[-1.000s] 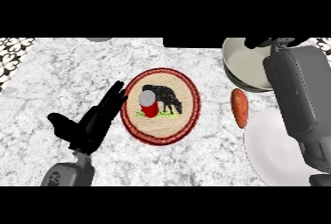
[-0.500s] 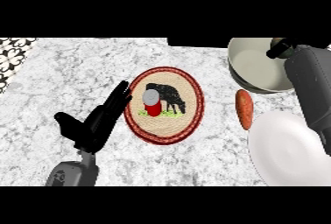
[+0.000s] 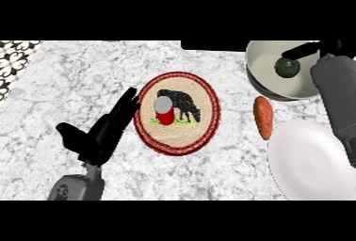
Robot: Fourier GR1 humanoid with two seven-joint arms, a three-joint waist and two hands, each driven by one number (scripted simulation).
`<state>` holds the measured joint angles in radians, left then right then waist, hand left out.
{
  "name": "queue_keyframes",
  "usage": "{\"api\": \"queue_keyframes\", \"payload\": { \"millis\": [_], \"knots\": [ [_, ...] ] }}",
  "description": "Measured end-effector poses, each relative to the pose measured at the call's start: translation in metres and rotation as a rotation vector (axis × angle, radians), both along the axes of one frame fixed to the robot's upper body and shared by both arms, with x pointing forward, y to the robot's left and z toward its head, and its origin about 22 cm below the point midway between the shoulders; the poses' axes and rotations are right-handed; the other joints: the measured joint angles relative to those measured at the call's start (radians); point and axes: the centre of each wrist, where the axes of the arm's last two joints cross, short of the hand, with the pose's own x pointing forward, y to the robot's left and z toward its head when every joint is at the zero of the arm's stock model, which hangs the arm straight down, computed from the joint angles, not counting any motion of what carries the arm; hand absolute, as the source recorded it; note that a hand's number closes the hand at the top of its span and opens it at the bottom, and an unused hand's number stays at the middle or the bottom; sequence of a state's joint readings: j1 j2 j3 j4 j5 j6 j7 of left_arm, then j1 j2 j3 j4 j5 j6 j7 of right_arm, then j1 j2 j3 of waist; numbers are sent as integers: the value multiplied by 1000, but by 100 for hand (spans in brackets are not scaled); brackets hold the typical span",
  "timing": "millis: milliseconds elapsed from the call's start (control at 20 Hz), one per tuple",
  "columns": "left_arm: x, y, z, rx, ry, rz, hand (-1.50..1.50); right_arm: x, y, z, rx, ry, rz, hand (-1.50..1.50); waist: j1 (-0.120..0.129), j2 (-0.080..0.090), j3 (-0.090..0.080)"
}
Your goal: Pick the squash from the plate and place it in the bowl
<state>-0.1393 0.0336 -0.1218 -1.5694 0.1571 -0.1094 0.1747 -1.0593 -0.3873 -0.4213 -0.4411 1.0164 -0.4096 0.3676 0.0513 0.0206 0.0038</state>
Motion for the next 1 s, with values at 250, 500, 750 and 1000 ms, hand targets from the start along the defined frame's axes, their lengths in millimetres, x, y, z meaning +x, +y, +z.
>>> {"api": "queue_keyframes", "payload": {
  "millis": [250, 500, 750, 1000],
  "knots": [
    [-3, 7, -5, -3, 17, 24, 0, -2, 6, 14, 127, -342, 42, -150, -28, -13, 0],
    [-10, 13, -12, -2, 31, 58, 0, -14, 22, 2, 216, -565, 150, -150, -62, -29, -2],
    [-13, 19, -13, 4, 47, 91, 0, -42, 48, -10, 289, -693, 243, -150, -98, -44, -4],
    [-17, 28, -16, 6, 60, 116, 0, -83, 59, -23, 291, -751, 317, -150, -121, -58, -5]
  ]
}}
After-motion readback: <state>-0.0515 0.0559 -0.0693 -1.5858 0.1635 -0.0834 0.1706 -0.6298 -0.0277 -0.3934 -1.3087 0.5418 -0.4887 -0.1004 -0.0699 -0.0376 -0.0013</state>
